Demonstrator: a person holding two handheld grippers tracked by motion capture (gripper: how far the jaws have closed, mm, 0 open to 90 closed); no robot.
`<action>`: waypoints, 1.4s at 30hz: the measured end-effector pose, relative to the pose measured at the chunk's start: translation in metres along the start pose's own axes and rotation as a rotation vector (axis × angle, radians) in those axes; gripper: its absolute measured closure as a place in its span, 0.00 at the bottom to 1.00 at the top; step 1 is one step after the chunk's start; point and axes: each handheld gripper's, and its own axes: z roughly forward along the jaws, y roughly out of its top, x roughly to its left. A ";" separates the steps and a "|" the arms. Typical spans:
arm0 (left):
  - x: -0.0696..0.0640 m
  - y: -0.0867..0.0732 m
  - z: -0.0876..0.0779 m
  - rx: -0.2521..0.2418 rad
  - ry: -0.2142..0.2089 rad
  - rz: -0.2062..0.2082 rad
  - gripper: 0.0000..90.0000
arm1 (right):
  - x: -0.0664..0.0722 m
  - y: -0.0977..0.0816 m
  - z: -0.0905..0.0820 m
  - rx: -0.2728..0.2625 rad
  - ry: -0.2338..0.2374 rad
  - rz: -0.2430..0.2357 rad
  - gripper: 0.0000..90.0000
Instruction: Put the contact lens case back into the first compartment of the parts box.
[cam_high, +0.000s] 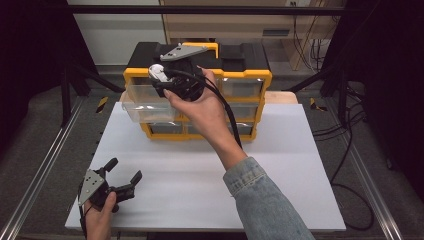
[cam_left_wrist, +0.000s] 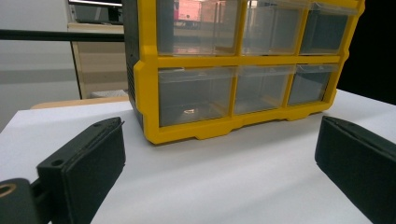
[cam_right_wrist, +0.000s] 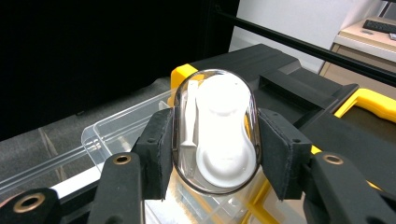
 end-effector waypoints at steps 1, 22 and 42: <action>0.000 0.000 0.000 0.000 0.000 0.002 0.01 | 0.000 0.000 0.000 0.003 0.001 -0.001 0.55; 0.001 0.000 0.000 -0.001 0.002 0.000 0.01 | 0.008 0.002 0.012 0.038 0.024 -0.054 0.54; 0.000 0.000 0.000 -0.002 0.006 -0.003 0.01 | 0.013 -0.002 0.025 0.098 0.089 -0.063 0.52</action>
